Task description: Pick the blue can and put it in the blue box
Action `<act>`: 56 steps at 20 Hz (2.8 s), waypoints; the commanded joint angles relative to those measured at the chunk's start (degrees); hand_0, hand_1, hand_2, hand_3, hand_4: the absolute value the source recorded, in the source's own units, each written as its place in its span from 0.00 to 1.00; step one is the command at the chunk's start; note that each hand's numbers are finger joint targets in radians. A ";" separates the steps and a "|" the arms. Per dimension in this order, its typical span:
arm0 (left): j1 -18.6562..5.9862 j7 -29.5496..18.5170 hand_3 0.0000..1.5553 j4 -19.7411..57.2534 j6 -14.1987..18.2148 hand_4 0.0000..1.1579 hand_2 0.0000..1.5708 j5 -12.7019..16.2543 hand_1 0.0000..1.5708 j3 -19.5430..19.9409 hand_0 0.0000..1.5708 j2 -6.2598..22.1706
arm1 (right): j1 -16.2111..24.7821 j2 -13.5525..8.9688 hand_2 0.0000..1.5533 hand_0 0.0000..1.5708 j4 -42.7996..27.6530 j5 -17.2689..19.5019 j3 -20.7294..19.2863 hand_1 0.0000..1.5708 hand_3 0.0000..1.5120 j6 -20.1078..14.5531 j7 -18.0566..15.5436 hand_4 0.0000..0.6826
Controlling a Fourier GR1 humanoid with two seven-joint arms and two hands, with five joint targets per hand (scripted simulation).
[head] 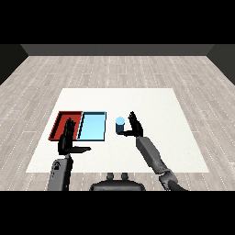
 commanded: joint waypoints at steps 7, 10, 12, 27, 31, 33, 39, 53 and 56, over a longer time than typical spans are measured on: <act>-0.59 5.45 0.00 -3.87 0.97 0.00 0.00 0.39 0.00 -1.02 0.00 -0.55 | -7.33 0.01 0.00 0.00 9.91 -10.07 11.37 0.00 0.00 -5.02 -4.77 0.00; -4.47 -1.77 0.00 5.78 2.29 0.00 0.00 -2.09 0.00 -0.96 0.00 -2.19 | -13.89 0.01 0.00 0.00 17.63 -9.69 8.27 0.00 0.00 -4.08 -4.79 0.00; 1.46 -0.14 0.00 -0.56 0.26 0.00 0.00 -0.55 0.00 -1.52 0.00 -1.29 | -14.27 0.01 0.00 0.00 14.53 -13.51 13.56 0.00 0.00 -7.42 -2.39 0.00; 3.56 2.55 0.00 -6.11 -0.03 0.00 0.00 2.15 0.00 -0.10 0.00 -0.94 | -16.30 0.01 0.00 0.00 18.21 -24.40 23.43 0.00 0.00 -6.96 -4.78 0.00; 2.61 -4.16 0.00 1.88 -2.26 0.00 0.00 1.33 0.00 0.60 0.00 -0.27 | -18.57 0.01 0.00 0.00 22.53 -28.36 27.29 0.00 0.00 -6.11 -6.22 0.00; 1.11 1.12 0.00 -2.01 0.43 0.00 0.00 1.36 0.00 -0.36 0.00 -1.64 | -18.99 0.01 0.00 0.00 19.34 -30.80 29.83 0.00 0.00 -8.62 -3.70 0.00; 0.60 3.20 0.00 -3.68 -0.37 0.00 0.00 3.24 0.00 1.82 0.00 0.41 | -23.18 0.01 1.00 1.00 25.11 -29.49 31.75 1.00 1.00 -21.49 1.76 0.79; -2.75 -3.24 0.00 6.24 -0.07 0.00 0.00 0.00 0.00 0.32 0.00 -1.37 | -23.55 -0.01 0.96 0.94 25.19 -26.23 38.23 0.94 0.95 -25.61 3.00 0.80; -0.53 -2.98 0.00 4.25 -0.26 0.00 0.00 -0.44 0.00 -0.97 0.00 -1.81 | -28.02 -3.07 0.94 0.95 22.58 -23.31 36.64 0.95 0.92 -21.82 3.83 0.82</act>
